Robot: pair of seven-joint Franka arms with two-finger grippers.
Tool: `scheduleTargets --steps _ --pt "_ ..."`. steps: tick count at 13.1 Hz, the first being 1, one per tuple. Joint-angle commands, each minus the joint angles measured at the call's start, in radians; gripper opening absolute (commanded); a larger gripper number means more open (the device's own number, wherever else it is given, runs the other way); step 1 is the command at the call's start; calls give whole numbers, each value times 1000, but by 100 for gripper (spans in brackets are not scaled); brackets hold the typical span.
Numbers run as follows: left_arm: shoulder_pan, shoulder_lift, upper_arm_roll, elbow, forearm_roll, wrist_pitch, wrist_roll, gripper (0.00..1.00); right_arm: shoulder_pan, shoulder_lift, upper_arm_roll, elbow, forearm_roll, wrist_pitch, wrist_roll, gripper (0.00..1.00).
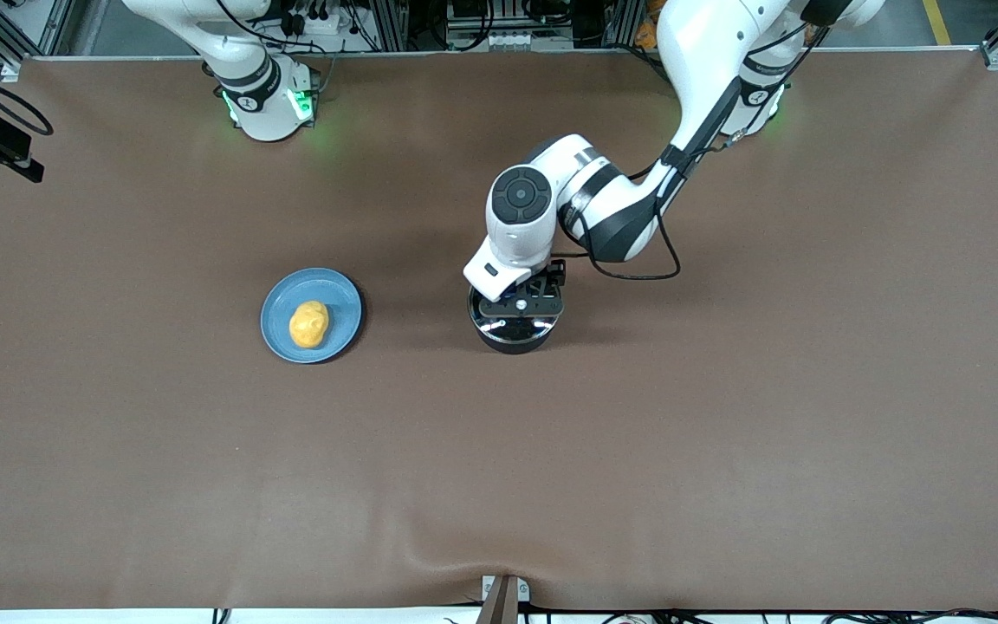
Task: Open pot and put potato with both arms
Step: 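Reach the left gripper to the pot lid and grasp the blue knob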
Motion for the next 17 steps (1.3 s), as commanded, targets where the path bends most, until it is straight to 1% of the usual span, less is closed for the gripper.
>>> scheduleTargets --steps 1,10,13,17 --pt "-8 20 1 25 31 -1 -14 82 -2 3 -2 12 9 -11 -12 100" --pt "-14 37 1 28 25 37 -19 83 -6 4 -2 12 9 -11 -12 100" --pt "-12 25 1 28 20 37 -19 83 -6 3 -2 10 9 -11 -12 100" --pt "-14 34 0 27 29 37 -17 82 -6 4 -2 10 9 -11 -12 100"
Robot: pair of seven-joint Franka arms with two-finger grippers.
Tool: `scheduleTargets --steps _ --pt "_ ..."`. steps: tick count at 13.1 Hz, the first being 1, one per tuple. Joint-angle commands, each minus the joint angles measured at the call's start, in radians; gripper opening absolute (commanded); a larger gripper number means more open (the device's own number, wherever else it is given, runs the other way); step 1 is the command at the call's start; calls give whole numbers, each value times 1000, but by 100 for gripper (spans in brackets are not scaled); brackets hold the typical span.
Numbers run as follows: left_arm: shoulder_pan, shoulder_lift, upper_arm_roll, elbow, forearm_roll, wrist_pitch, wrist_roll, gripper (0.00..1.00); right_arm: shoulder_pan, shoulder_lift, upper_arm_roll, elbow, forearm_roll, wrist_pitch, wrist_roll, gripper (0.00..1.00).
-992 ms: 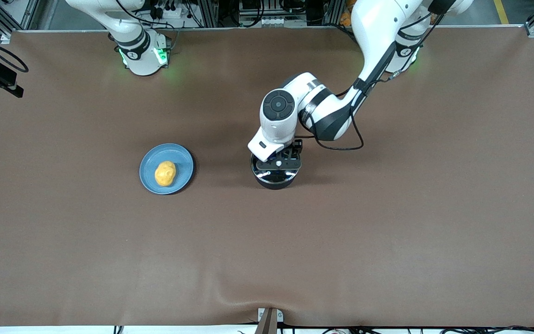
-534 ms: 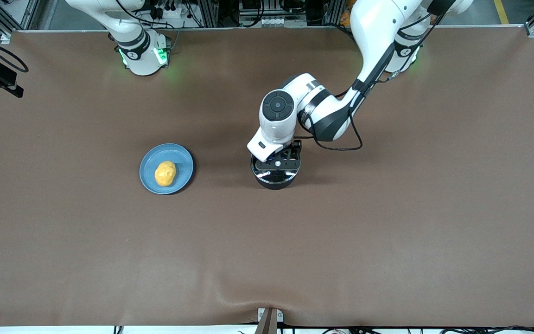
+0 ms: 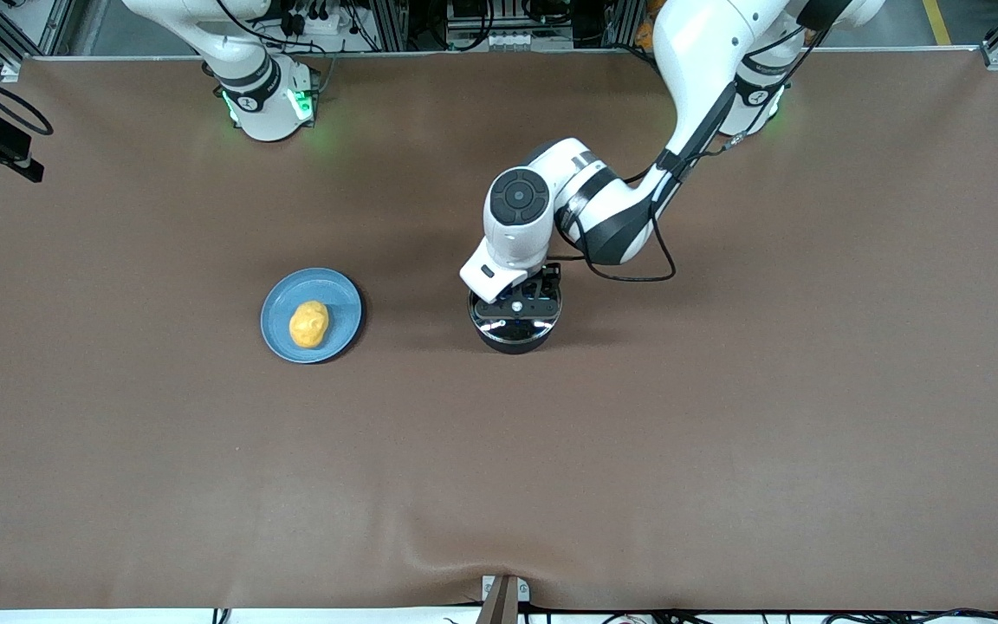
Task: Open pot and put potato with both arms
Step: 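Lift the glass lid off the pot with the left gripper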
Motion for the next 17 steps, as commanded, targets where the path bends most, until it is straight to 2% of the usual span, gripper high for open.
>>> scheduleTargets --steps 1,3,5,6,7,8,9,12,15,17 --pt "-9 19 1 23 29 3 -17 82 -5 4 -1 10 9 -11 -12 100" --pt "-12 23 1 23 29 3 -17 78 -5 4 -1 10 10 -11 -12 100" --pt "-15 23 1 23 29 3 -16 63 -5 4 -1 12 9 -11 -12 100" --pt "-15 23 1 23 27 3 -14 51 -5 4 -1 10 9 -11 -12 100" --pt "-15 23 1 23 27 3 -14 35 -7 4 -1 10 9 -11 -12 100" --pt "-15 23 1 23 27 3 -17 14 -7 4 -1 10 9 -11 -12 100" --pt "-15 16 1 24 27 3 -17 0 -7 4 -1 12 9 -11 -12 100" --pt "-12 -18 0 15 27 -22 -19 0 -7 4 -1 12 9 -11 -12 100" --pt "8 -119 -3 16 23 -130 -10 0 -7 4 -1 12 11 -11 -12 100" --pt "60 -191 -5 18 14 -180 -4 0 -6 4 -1 12 10 -9 -12 100"
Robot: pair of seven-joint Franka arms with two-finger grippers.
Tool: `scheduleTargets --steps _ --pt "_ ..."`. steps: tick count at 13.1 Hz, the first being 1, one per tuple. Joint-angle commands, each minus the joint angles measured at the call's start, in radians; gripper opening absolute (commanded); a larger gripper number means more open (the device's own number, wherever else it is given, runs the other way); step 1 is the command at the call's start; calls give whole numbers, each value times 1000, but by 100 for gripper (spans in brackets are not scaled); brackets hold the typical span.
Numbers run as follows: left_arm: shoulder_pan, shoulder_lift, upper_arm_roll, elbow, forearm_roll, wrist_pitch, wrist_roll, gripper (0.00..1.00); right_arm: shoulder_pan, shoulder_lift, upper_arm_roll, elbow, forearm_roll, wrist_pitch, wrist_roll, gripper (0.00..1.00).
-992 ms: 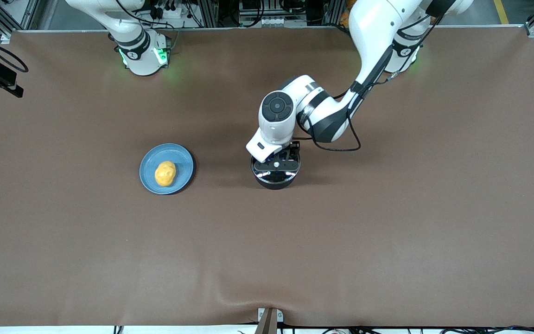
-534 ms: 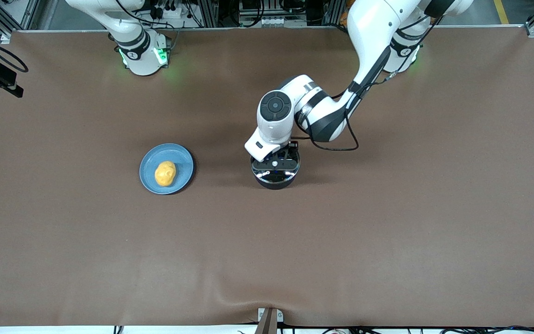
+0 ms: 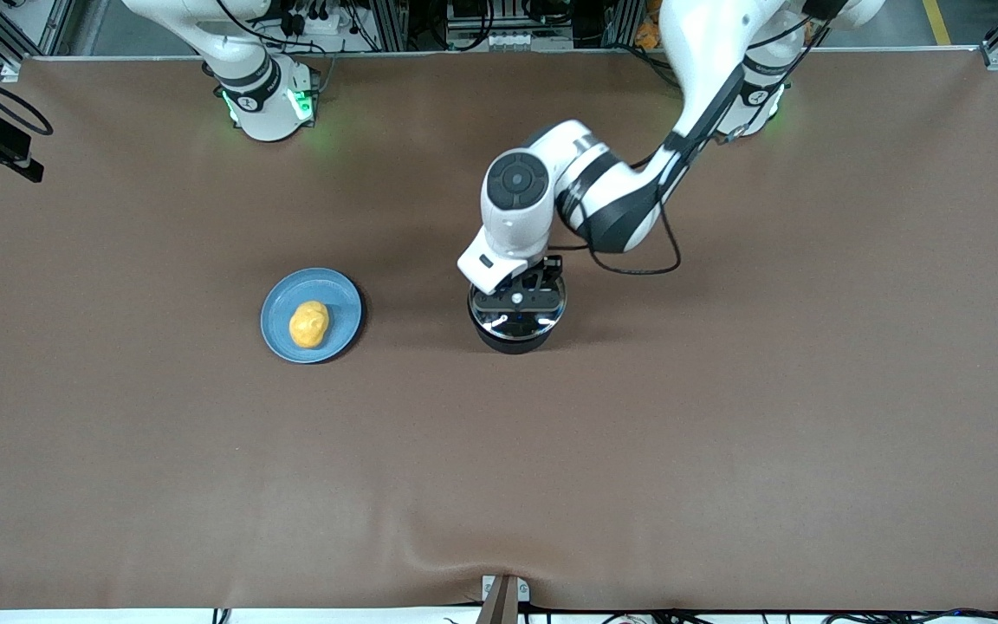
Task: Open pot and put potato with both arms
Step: 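Lift the glass lid off the pot with the left gripper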
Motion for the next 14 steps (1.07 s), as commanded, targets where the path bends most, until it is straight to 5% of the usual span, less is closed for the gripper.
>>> scheduleTargets --steps 1,14 --pt "77 -138 -6 -19 13 -86 3 0 -5 4 0 12 9 -9 -12 100" --pt "537 -177 -6 -85 15 -133 472 0 30 104 4 21 7 23 -18 100"
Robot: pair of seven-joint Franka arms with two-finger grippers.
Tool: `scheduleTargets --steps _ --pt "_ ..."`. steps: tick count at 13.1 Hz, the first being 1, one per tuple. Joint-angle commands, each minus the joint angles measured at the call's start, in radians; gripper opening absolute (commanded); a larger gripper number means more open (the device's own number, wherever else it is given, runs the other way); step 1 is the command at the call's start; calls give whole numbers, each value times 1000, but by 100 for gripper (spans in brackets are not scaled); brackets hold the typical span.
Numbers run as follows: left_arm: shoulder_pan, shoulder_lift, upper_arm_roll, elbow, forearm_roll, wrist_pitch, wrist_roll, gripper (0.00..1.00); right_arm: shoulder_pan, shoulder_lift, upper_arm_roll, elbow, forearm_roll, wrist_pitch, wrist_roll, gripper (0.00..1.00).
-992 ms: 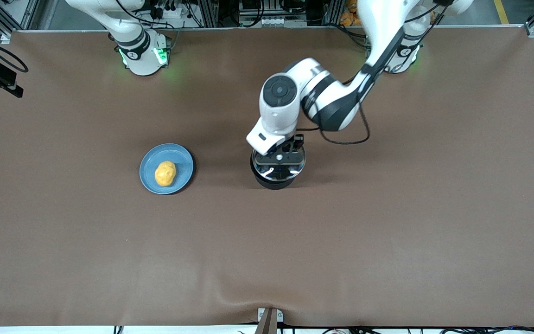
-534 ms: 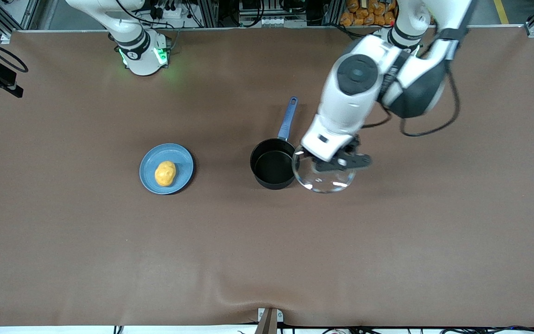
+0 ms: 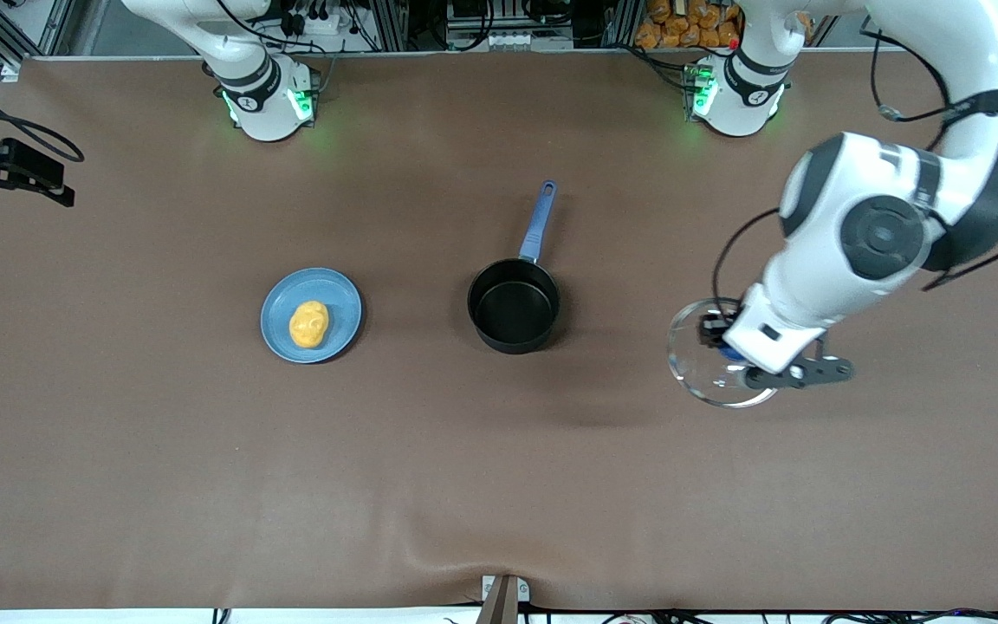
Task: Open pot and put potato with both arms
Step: 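Lift the glass lid off the pot with the left gripper, then lower the lid with the left gripper while the right gripper grasps the potato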
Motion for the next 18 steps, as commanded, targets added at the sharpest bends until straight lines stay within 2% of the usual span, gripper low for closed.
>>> scheduleTargets --steps 1,3,6,9,10,12,14,16,18 --pt "36 10 -11 -47 15 60 45 0 4 45 -2 24 4 5 -12 100" --pt "58 23 -11 -52 21 71 66 0 2 166 -2 25 2 69 -18 100" --pt "136 24 -11 -148 24 203 149 0 1 226 -2 25 -13 98 -48 100" --pt "161 27 -6 -256 27 347 164 0 10 251 -1 -8 7 161 -29 100" --pt "188 36 -8 -314 28 451 167 0 22 252 -1 -42 7 201 -9 100" --pt "190 40 -6 -406 30 559 169 0 42 252 1 -111 7 241 88 100" --pt "193 59 -6 -428 28 574 169 0 56 249 2 -197 10 310 107 100" --pt "193 53 -3 -468 30 574 175 0 56 240 1 -301 91 420 106 100" --pt "194 46 -2 -494 30 574 175 0 80 237 4 -404 101 555 104 100"
